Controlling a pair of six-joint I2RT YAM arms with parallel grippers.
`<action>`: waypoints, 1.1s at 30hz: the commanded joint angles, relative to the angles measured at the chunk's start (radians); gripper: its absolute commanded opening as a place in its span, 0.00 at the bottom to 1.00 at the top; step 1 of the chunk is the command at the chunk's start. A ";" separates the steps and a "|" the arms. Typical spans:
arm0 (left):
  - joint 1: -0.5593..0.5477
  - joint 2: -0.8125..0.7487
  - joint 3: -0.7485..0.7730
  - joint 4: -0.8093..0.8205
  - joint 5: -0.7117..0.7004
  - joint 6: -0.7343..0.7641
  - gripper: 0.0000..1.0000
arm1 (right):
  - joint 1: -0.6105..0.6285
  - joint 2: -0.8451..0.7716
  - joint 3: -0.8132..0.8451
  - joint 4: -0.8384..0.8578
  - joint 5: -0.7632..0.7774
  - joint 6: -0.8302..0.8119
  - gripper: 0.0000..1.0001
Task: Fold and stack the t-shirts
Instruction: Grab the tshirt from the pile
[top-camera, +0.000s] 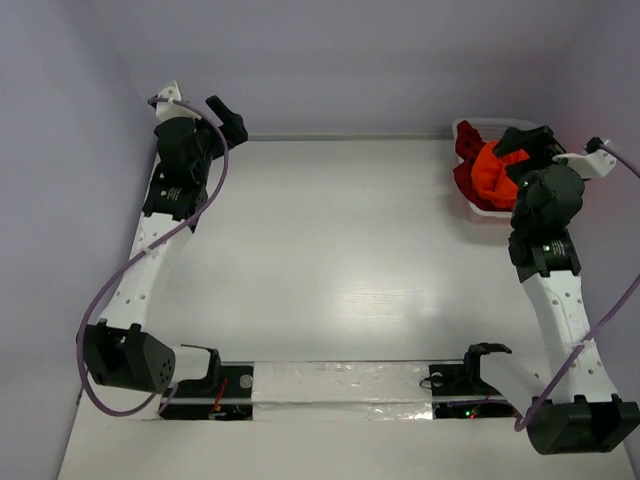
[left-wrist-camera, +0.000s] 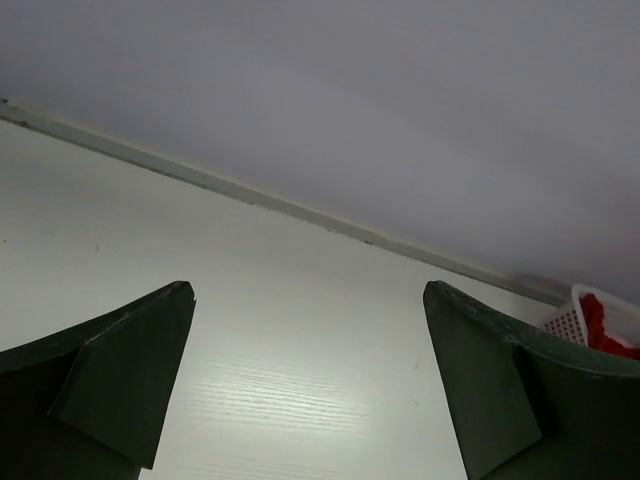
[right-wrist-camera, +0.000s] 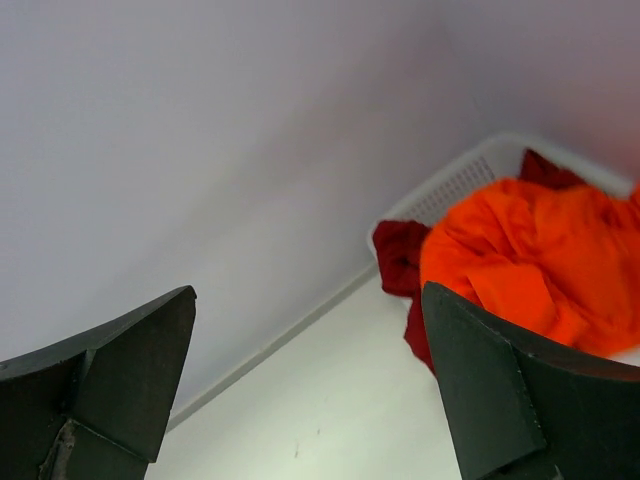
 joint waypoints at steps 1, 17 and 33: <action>-0.025 0.014 0.161 -0.148 0.147 0.090 0.99 | 0.007 -0.010 0.075 -0.176 0.128 0.143 1.00; -0.054 -0.126 0.297 -0.194 0.368 0.071 0.99 | 0.007 -0.116 0.072 -0.006 -0.035 0.073 1.00; -0.054 -0.079 0.393 -0.253 0.500 -0.021 0.99 | 0.007 0.493 0.792 -0.733 0.162 -0.015 1.00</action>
